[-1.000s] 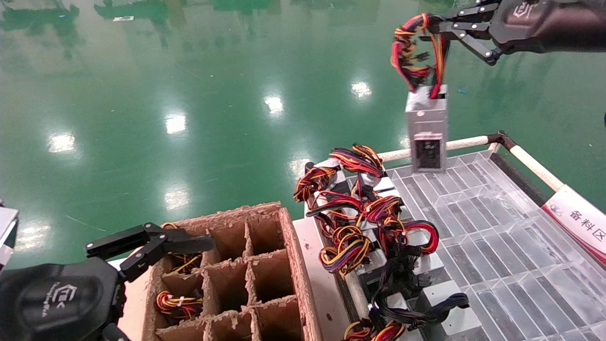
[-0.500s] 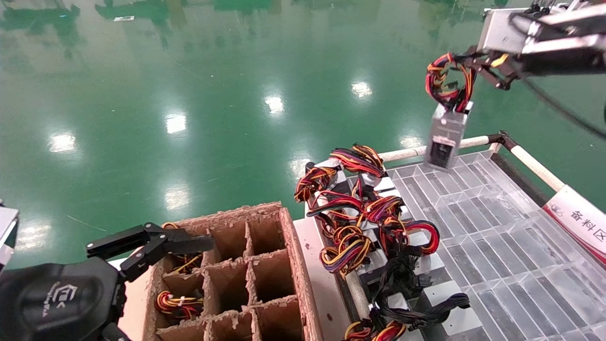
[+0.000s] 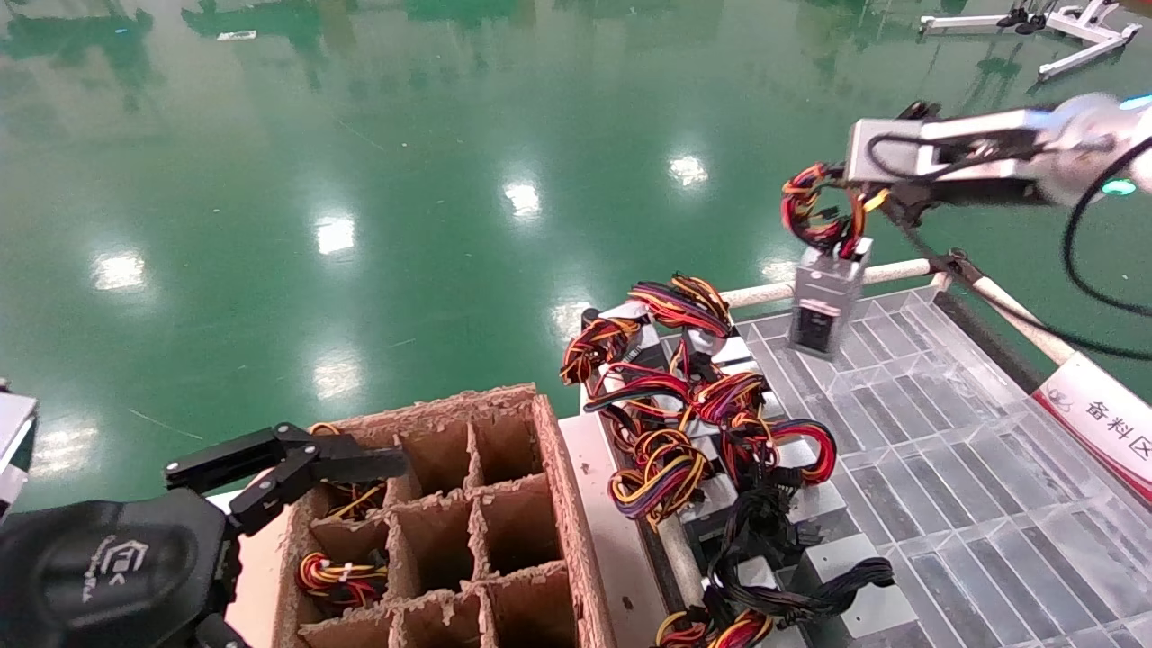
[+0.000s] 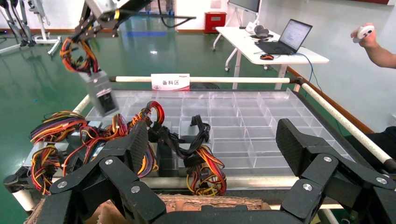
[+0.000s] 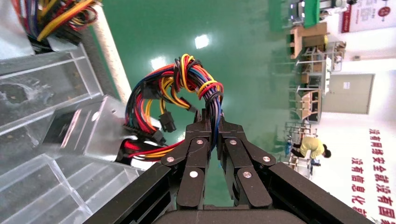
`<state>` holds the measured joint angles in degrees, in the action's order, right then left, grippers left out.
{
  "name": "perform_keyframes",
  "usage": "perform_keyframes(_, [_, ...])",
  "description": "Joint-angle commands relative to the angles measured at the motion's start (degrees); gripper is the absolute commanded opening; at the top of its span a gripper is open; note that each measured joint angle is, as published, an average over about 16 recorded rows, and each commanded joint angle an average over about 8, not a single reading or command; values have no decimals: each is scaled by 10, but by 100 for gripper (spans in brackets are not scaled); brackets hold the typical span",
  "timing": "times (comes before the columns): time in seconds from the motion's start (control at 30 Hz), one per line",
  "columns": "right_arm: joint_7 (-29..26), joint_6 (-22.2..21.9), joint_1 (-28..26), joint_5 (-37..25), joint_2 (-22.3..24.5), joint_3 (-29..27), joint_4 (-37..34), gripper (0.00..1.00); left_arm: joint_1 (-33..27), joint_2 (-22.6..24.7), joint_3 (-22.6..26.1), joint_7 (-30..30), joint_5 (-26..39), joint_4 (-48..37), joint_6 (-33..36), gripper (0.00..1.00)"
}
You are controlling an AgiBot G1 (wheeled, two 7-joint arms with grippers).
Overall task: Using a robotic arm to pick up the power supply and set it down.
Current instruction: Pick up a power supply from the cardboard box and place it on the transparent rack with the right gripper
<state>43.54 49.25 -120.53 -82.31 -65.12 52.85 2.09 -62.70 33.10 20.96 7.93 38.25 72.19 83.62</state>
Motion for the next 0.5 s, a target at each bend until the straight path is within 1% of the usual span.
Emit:
perform_keyframes(0.03, [7, -10, 7, -2, -8, 1, -3, 0, 0, 0, 0, 0, 0, 0, 0, 100])
perform_keyframes(0.3, [15, -44, 28, -2, -46, 1, -11, 0, 0, 0, 0, 0, 0, 0, 0, 100])
perform_keyframes(0.5, [15, -59, 35, -5, -64, 4, -17, 0, 0, 0, 0, 0, 0, 0, 0, 100])
